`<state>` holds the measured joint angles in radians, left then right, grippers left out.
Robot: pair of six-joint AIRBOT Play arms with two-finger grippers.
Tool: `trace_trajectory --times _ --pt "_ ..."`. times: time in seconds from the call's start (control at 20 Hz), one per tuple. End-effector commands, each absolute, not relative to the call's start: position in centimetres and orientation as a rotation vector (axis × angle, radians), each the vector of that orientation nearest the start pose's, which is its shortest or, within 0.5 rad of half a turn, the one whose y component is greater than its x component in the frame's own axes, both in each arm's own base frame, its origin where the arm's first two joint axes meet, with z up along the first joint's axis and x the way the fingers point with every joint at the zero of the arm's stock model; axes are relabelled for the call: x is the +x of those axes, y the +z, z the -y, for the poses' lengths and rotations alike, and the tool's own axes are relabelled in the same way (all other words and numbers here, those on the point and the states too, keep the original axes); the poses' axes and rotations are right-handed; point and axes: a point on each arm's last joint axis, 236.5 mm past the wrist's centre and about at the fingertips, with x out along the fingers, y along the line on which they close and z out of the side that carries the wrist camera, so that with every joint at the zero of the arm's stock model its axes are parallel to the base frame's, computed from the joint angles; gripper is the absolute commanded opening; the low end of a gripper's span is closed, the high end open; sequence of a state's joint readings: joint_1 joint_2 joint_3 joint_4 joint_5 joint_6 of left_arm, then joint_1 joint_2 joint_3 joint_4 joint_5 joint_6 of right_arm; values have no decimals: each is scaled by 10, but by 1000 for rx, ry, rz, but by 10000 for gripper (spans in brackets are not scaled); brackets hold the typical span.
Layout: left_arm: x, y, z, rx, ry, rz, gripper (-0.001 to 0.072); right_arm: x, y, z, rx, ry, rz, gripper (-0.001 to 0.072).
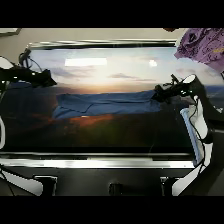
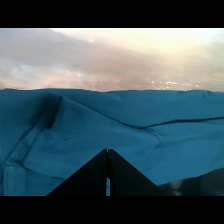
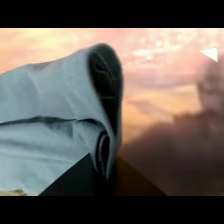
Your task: Fold the clothes and pants, and hang the long-sleeved shirts on hangers.
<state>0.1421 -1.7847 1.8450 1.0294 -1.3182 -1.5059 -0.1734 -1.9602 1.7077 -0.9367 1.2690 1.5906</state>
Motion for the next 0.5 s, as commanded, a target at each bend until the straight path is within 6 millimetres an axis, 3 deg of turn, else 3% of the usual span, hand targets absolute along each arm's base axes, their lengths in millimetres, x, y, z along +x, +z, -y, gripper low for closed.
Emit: trace_trajectory --times 0.0,0.2,0.35,0.45 --pt "526 33 105 -487 -323 -1218 16 493 -40 -15 626 51 -1404 25" --pt "516 3 234 -530 -428 -1266 16 471 10 5 514 -10 -1374 26" --pt "489 -10 336 -611 -573 -1299 16 459 43 9 493 -29 -1340 26" --pt "468 -16 391 -668 -646 -1319 16 452 65 7 496 -30 -1311 26"
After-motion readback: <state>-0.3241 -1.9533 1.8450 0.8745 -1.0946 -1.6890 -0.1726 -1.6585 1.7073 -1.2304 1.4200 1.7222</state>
